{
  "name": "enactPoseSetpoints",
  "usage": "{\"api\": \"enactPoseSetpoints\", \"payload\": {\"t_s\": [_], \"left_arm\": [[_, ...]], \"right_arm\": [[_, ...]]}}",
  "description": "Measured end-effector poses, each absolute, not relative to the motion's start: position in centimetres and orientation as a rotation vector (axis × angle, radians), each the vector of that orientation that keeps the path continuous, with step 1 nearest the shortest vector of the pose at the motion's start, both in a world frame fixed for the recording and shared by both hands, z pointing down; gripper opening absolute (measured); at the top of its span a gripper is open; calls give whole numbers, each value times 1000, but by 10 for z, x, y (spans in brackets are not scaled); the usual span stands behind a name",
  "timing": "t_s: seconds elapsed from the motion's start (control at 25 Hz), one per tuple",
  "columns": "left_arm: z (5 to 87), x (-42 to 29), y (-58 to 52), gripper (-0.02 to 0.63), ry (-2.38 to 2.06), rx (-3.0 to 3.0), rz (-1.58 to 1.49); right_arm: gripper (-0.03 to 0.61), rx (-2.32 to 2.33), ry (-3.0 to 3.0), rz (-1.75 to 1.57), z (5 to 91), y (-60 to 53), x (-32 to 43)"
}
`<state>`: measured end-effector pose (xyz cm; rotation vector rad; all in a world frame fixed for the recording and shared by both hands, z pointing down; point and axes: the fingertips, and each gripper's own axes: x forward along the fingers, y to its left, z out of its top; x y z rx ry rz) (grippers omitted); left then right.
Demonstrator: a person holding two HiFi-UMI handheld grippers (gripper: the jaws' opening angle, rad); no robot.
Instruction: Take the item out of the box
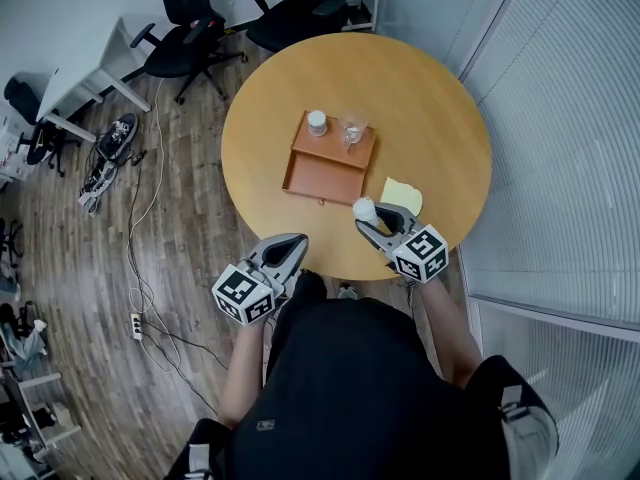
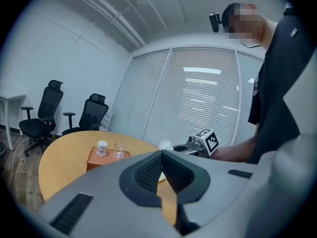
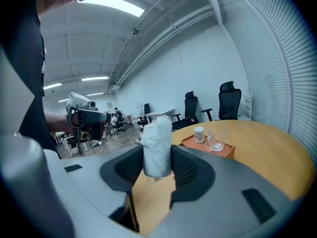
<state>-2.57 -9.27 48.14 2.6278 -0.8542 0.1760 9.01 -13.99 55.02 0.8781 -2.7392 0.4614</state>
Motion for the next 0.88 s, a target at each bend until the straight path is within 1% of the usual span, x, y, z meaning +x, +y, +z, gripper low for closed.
{"api": "enactPoseSetpoints", "payload": {"t_s": [0.88], "left_arm": [[478, -13, -54, 6, -891, 2623, 170]], "right_arm": [[160, 856, -2766, 374, 534, -102, 106]]}}
